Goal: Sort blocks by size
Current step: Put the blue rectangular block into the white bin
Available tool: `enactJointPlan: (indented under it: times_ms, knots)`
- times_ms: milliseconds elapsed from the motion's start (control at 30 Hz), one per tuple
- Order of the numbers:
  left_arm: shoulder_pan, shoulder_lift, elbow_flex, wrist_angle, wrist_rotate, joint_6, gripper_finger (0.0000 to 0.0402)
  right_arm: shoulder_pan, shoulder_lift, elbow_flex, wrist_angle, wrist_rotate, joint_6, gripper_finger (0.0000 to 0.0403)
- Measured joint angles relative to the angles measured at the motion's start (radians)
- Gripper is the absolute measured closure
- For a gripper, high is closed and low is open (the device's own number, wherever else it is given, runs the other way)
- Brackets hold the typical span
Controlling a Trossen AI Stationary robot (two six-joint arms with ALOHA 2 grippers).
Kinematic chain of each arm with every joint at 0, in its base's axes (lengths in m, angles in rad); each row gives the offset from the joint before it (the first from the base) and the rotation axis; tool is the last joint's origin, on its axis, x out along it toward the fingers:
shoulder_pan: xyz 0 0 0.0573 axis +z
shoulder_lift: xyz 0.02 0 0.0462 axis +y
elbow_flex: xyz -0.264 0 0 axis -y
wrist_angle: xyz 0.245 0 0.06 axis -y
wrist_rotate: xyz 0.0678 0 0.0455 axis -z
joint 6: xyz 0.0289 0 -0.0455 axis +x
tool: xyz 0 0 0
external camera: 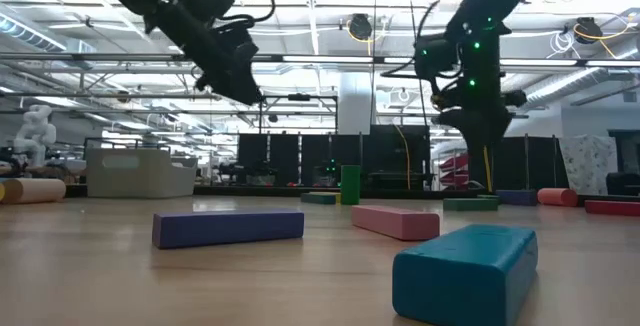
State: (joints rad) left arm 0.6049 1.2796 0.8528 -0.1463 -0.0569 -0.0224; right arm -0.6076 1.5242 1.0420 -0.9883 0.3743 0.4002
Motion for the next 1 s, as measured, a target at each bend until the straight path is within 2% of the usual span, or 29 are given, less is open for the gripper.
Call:
enactJointPlan:
  times_ms: [200, 467, 700, 1000]
  knots:
    - [-0.065, 0.053, 0.000, 0.090, 0.084, 0.011, 0.0219, -0.118, 0.000, 0.000, -0.043, -0.095, -0.043, 0.0186]
    - [-0.151, 0.103, 0.000, 0.136, 0.094, 0.010, 0.0219, -0.210, 0.008, -0.037, -0.063, -0.214, -0.112, 0.0194]
    - [-0.188, 0.105, 0.000, 0.139, 0.093, 0.003, 0.0219, -0.271, 0.015, -0.117, -0.010, -0.247, -0.140, 0.0221]
    - [-0.208, 0.105, 0.000, 0.138, 0.093, 0.002, 0.0219, -0.309, 0.026, -0.135, 0.059, -0.287, -0.159, 0.0270]
